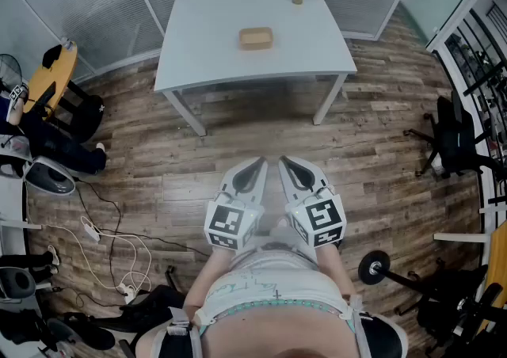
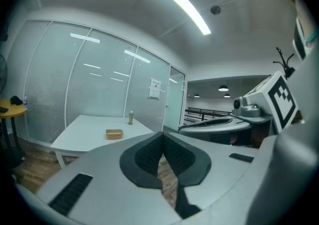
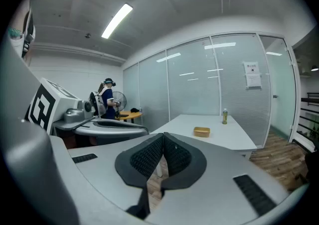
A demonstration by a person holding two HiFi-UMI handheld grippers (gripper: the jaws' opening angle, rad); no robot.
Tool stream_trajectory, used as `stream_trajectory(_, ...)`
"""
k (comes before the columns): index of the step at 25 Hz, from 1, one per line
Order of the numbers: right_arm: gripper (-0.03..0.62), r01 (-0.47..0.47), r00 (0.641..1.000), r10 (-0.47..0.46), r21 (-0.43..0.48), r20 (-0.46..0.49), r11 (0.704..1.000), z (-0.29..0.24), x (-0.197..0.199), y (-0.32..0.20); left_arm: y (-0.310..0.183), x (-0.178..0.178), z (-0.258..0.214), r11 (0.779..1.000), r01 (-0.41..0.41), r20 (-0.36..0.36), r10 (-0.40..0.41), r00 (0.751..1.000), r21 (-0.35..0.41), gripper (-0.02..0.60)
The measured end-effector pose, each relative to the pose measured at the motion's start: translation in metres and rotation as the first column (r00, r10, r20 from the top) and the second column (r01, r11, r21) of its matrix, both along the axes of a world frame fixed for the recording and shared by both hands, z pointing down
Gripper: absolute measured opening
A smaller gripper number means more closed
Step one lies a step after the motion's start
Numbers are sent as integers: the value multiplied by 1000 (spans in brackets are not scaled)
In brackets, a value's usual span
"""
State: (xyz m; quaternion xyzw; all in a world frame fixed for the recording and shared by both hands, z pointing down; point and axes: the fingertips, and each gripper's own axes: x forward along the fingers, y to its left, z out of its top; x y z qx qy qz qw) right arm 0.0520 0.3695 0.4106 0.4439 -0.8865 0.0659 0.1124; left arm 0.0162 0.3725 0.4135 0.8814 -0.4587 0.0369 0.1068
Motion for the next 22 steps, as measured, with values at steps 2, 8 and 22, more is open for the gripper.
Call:
stream_trajectory(2,0,1,1000,-1,0,0,1000,0,2,2,1,3,0,1000,2,2,-2,1000,-2,3)
stream_trajectory(8,0,-1,1000,1,3,13,1000,-2,10,4,3,11,-1,1000,1,12,-1,1000,2,3)
stream_trajectory(22,0,35,999,-35,8,24,999,-2,46,-2,-2,38,4,997,70,-25,-70,997,-12,3)
